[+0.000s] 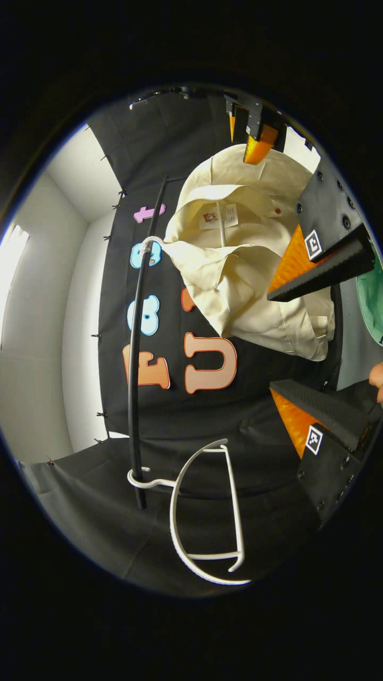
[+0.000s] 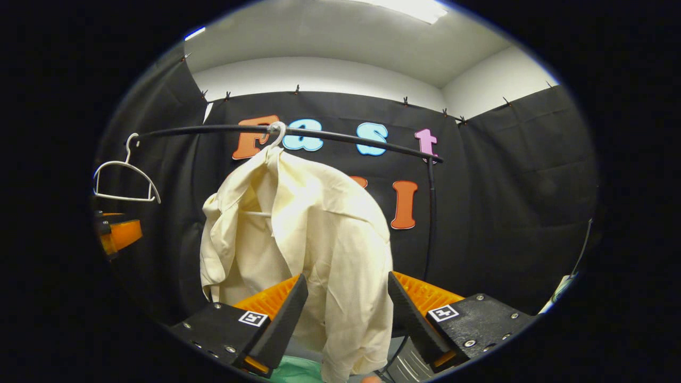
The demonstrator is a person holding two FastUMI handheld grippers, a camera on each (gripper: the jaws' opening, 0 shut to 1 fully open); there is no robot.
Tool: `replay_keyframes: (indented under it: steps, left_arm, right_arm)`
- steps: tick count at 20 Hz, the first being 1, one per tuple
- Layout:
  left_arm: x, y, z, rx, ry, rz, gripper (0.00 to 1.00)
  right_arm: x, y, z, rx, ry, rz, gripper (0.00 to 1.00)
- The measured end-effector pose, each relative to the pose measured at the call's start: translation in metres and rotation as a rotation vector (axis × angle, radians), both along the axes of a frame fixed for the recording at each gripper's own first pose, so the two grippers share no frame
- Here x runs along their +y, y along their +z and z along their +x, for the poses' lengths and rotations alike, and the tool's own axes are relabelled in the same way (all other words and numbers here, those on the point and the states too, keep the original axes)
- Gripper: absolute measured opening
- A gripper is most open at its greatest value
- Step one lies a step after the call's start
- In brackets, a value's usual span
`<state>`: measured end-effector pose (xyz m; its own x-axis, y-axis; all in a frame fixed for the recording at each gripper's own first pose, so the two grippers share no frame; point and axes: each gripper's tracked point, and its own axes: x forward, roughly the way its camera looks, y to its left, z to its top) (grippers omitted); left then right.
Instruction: Grasp the clothes on the hanger with both hands and then place them into the laundry hamper below.
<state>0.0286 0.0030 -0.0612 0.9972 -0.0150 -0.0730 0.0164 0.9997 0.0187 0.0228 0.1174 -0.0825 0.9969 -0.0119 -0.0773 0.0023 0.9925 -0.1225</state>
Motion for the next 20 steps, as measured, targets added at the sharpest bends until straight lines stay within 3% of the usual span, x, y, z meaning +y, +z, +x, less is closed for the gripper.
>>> replay_keyframes:
  steps: [4, 10, 13, 17, 18, 19, 20]
  left_arm:
    - [0.003, -0.015, 0.0, 0.009, 0.022, 0.03, 0.96]
    - [-0.011, -0.036, 0.019, 0.031, -0.01, -0.026, 1.0]
    - [-0.032, -0.038, 0.028, 0.014, -0.058, -0.053, 0.97]
    - [-0.071, -0.044, 0.045, 0.018, -0.138, -0.066, 0.97]
    - [-0.083, -0.046, 0.051, 0.021, -0.163, -0.071, 0.97]
    - [-0.096, -0.048, 0.056, 0.02, -0.192, -0.076, 0.97]
    - [-0.107, -0.049, 0.062, 0.02, -0.22, -0.083, 1.0]
  right_arm:
    - [0.021, -0.011, 0.028, -0.002, -0.03, 0.011, 0.94]
    - [0.015, -0.024, 0.083, -0.035, -0.159, 0.027, 0.95]
    - [0.014, -0.024, 0.099, -0.05, -0.157, 0.075, 0.92]
    - [0.004, -0.024, 0.103, -0.05, -0.13, 0.133, 0.66]
    - [0.002, -0.025, 0.103, -0.048, -0.126, 0.137, 0.46]
    - [0.001, -0.023, 0.103, -0.045, -0.118, 0.138, 0.47]
    - [0.0, -0.023, 0.103, -0.044, -0.112, 0.138, 0.37]
